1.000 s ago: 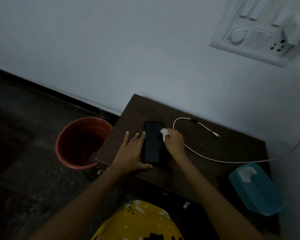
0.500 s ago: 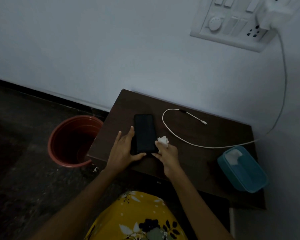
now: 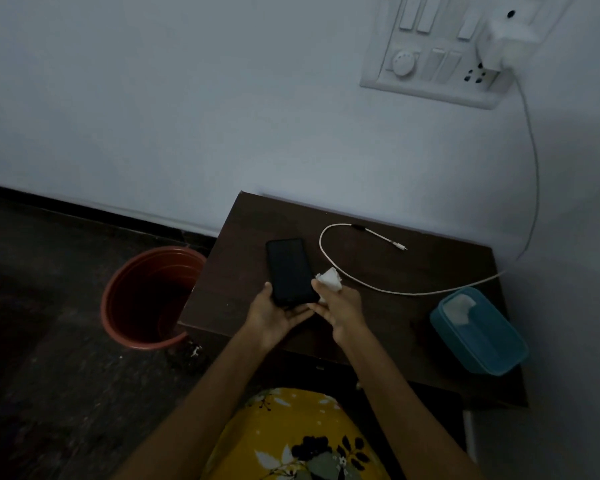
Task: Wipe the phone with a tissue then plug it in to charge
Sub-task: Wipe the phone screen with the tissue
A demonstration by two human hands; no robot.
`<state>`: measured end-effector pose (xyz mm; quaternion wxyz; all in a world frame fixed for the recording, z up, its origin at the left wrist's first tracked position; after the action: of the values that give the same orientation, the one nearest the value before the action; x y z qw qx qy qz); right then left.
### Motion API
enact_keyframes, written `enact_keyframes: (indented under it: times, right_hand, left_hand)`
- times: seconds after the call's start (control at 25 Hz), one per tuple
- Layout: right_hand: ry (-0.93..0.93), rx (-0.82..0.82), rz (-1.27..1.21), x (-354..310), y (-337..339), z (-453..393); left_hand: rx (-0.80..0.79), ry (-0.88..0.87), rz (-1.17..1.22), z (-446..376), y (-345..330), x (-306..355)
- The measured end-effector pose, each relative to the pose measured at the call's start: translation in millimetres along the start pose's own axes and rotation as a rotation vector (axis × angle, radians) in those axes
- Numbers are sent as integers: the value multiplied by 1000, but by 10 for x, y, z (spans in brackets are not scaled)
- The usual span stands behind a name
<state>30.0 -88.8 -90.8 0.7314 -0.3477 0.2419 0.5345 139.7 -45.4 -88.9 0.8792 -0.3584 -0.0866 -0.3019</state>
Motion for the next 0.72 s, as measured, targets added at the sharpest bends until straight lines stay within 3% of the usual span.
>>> enact_keyframes:
  times: [0.32, 0.48, 0.6, 0.72]
  right_hand:
    - [681, 236, 499, 39, 177, 345]
    - [747, 150, 556, 90, 51, 407]
    - [739, 18, 664, 175, -9, 429]
    - [773, 127, 532, 27, 161, 357]
  left_hand:
    - [26, -29, 105, -146, -225, -112]
    - [57, 35, 52, -112, -289, -146]
    - [136, -28, -93, -67, -283, -154]
    - [120, -11, -19, -124, -234, -148]
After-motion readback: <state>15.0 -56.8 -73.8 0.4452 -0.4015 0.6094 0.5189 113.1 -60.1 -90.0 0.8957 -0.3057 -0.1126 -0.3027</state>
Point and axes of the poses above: each hand's wrist, its own z-axis away from the middle knuckle, its own y-axis out of the back of the hand, x = y × z, the point moved 3 cm from there along -z, towards the middle knuckle, and after that the axes turned 6 degrees about -z, right-handed, at the moved point
